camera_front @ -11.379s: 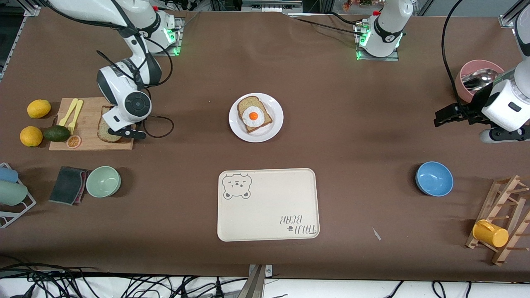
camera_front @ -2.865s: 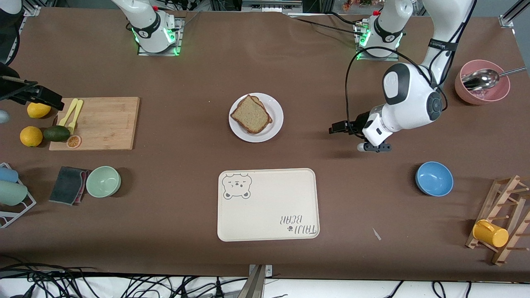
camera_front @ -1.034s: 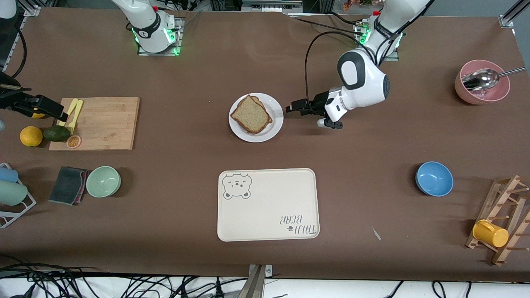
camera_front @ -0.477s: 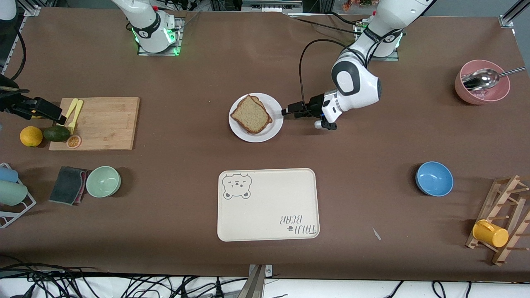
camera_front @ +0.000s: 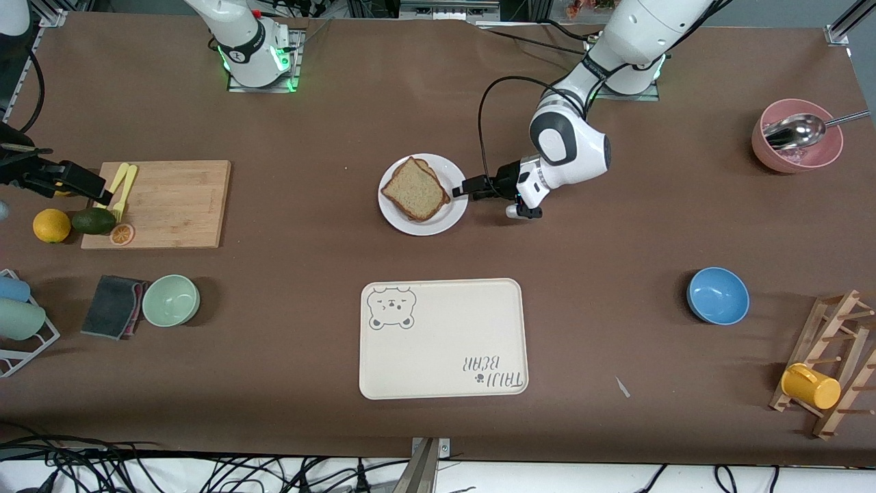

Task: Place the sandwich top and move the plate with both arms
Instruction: 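Grip the white plate rim with the left gripper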

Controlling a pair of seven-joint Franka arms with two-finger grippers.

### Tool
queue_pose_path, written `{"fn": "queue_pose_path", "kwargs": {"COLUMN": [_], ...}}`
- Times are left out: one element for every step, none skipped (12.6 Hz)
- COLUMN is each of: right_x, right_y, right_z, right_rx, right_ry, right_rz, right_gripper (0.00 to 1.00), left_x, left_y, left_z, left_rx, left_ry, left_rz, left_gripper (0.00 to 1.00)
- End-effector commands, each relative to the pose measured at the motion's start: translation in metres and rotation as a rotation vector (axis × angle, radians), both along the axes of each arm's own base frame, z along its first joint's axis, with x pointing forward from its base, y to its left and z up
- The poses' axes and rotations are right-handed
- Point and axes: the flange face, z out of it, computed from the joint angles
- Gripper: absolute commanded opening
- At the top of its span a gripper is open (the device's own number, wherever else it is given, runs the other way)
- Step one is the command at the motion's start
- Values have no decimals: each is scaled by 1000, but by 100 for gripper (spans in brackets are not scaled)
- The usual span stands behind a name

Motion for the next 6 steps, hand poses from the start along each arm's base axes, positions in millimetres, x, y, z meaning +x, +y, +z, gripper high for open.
{"fn": "queue_pose_path", "kwargs": {"right_x": [-2,-2,-1,-1,-1,-3], "right_y": [8,9,9,10,10,9], "right_z": [4,4,2,0,1,1], "right_rx": [-42,-41,-40,-43,-42,-40], "right_ry": [12,12,16,20,20,27], "right_rz": [40,40,42,42,45,43], "right_gripper": [100,100,100,100,100,100], "left_x": [-5,-7,-10,-12,-16,-18], "left_y": [-3,-3,-6,-8,-12,-13], "left_z": [-15,-18,-18,-18,-19,-20], "left_rx": [-8,-10,-10,-8,-7,-7], "left_ry": [-49,-52,-54,-53,-51,-51], "left_rz": [14,18,10,4,-7,-11], "left_gripper": [92,89,89,88,82,76]}}
